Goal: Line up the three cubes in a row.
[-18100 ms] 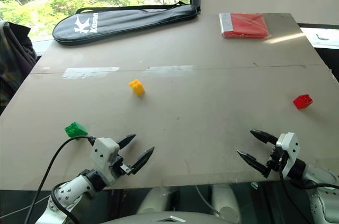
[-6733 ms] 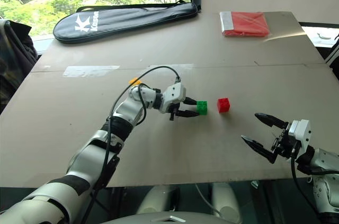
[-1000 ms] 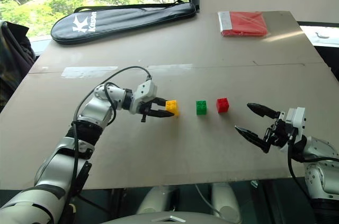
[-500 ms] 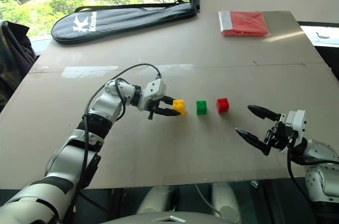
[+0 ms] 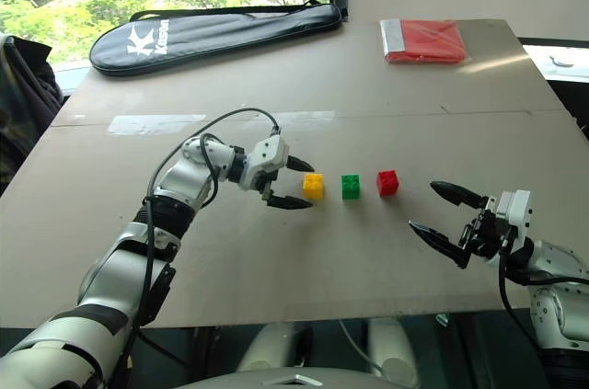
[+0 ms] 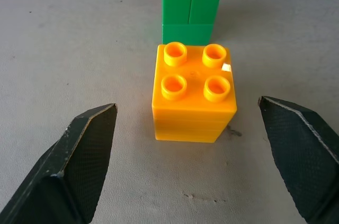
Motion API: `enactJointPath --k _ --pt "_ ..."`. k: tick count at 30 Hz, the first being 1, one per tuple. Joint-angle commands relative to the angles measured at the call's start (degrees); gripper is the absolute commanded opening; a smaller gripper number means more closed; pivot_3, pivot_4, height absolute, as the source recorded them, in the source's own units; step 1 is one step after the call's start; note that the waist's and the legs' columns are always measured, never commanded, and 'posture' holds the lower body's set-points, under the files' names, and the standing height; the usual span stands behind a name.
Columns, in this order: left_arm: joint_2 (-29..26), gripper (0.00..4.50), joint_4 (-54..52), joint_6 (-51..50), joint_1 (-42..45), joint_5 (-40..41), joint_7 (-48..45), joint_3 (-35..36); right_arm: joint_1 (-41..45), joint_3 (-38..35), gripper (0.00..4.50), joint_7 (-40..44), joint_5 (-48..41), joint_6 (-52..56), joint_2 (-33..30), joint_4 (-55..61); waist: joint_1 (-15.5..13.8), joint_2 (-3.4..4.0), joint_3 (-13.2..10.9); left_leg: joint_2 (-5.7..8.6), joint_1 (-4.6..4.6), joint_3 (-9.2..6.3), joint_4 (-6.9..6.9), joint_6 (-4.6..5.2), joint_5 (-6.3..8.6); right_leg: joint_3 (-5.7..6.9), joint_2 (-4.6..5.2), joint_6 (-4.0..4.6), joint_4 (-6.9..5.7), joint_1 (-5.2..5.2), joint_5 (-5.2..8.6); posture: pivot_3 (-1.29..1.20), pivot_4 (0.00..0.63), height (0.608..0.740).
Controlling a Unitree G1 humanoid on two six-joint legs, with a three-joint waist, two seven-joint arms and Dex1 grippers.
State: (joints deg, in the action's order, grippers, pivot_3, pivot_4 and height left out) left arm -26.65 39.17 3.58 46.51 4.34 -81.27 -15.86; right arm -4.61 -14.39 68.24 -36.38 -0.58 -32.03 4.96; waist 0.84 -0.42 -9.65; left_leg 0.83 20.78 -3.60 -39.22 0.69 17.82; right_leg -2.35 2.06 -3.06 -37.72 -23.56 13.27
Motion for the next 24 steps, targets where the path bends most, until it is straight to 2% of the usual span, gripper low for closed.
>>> enactJointPath --k 1,7,13,16,19,22,24 --pt "-0.6 4.48 -0.2 1.5 0.5 -0.4 -0.1 0.8 0.0 -0.7 4.50 -0.1 -0.3 -0.5 -0.2 1.6 0.0 0.00 0.0 0.00 0.00 0.00 0.00 0.00 0.00 0.00 0.00 0.00 0.00 0.00 0.00 0.00 0.150 0.740" --pt "-3.0 4.48 -5.5 -0.6 -1.4 2.6 -2.2 2.9 -0.5 -0.9 4.50 0.0 -0.4 -0.2 -0.5 2.2 0.1 0.00 0.0 -0.01 -0.01 0.00 0.00 0.00 0.00 -0.01 0.00 0.00 -0.01 -0.01 0.00 0.00 0.150 0.740" --pt "-12.3 4.48 -28.7 -19.8 -7.3 16.2 -3.2 12.9 -0.5 -2.3 4.50 1.1 -0.8 -0.4 -1.7 0.5 0.3 -0.03 -0.1 -0.11 0.03 -0.02 0.00 0.00 0.00 -0.03 0.00 0.01 -0.05 -0.09 0.00 0.00 0.150 0.740" --pt "-14.9 4.48 -37.4 -25.8 -14.4 18.4 2.4 16.9 -0.2 -2.3 4.50 2.0 -0.6 -1.2 -1.9 -1.4 0.2 0.02 -0.1 -0.27 -0.02 0.02 0.03 0.01 0.00 -0.06 0.04 0.00 -0.03 -0.07 0.01 0.00 0.150 0.740" --pt "-16.7 4.48 -46.5 -29.0 -25.5 18.2 8.7 20.5 1.1 -1.9 4.50 3.6 0.2 -2.5 -1.8 -5.4 0.3 0.06 -0.1 -0.27 -0.08 0.06 0.04 0.01 0.00 -0.11 0.05 0.00 -0.04 -0.03 0.01 0.00 0.150 0.740" --pt "-12.0 4.48 -58.5 -33.3 -40.5 24.0 18.0 29.9 2.9 -1.9 4.50 6.2 1.2 -4.0 -2.6 -11.0 0.5 -0.02 -0.1 -0.32 -0.08 0.07 0.04 0.00 0.00 -0.11 0.05 0.01 -0.01 -0.05 0.00 0.00 0.150 0.740" --pt "-8.4 4.48 -62.3 -32.3 -46.9 22.1 25.2 32.3 3.5 -1.9 4.50 7.6 1.9 -4.9 -3.1 -13.5 0.1 -0.03 -0.1 -0.36 -0.04 0.07 0.07 0.01 0.02 -0.09 0.29 0.01 0.05 -0.05 0.00 0.00 0.150 0.740"
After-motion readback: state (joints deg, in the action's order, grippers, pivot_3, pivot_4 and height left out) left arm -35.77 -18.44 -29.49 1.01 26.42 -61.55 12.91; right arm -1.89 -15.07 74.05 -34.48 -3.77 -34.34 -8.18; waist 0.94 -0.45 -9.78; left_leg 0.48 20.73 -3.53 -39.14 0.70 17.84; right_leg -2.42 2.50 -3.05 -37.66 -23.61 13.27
